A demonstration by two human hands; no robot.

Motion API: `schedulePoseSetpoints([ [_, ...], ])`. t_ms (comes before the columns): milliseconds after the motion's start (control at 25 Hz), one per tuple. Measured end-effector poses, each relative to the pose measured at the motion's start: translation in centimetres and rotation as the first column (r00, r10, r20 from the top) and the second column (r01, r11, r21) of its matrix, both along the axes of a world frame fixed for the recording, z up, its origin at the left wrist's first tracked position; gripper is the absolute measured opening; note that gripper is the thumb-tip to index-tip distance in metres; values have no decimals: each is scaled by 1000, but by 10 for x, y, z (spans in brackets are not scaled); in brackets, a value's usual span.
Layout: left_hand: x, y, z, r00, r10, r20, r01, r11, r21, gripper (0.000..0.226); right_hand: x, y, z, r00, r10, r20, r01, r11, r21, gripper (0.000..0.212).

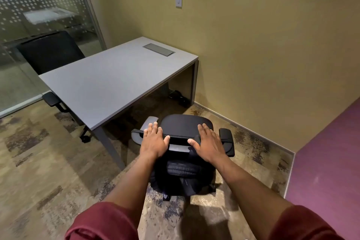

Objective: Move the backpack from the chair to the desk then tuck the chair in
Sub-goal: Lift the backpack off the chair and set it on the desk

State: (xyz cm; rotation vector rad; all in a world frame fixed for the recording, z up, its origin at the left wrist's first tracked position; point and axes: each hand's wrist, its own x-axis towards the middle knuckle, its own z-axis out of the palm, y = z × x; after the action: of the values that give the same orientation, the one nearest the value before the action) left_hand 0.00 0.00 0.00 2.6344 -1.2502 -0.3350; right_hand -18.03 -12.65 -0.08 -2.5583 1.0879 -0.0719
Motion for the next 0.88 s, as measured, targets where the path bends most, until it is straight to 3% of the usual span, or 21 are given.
schedulePoseSetpoints([
  [200, 2, -3, -1, 998, 68, -16, -67, 997, 29, 72, 0, 3, -7, 997, -20, -70, 19, 1000, -7, 76],
  [520, 15, -2, 2, 935, 338, -106, -335, 941, 44, 95, -3, 10, -15, 997, -69, 45, 71, 997, -43, 60],
  [880, 37, 16, -5, 842, 436, -318, -501, 850, -160, 90, 2, 15, -19, 994, -87, 69, 92, 992, -81, 57],
])
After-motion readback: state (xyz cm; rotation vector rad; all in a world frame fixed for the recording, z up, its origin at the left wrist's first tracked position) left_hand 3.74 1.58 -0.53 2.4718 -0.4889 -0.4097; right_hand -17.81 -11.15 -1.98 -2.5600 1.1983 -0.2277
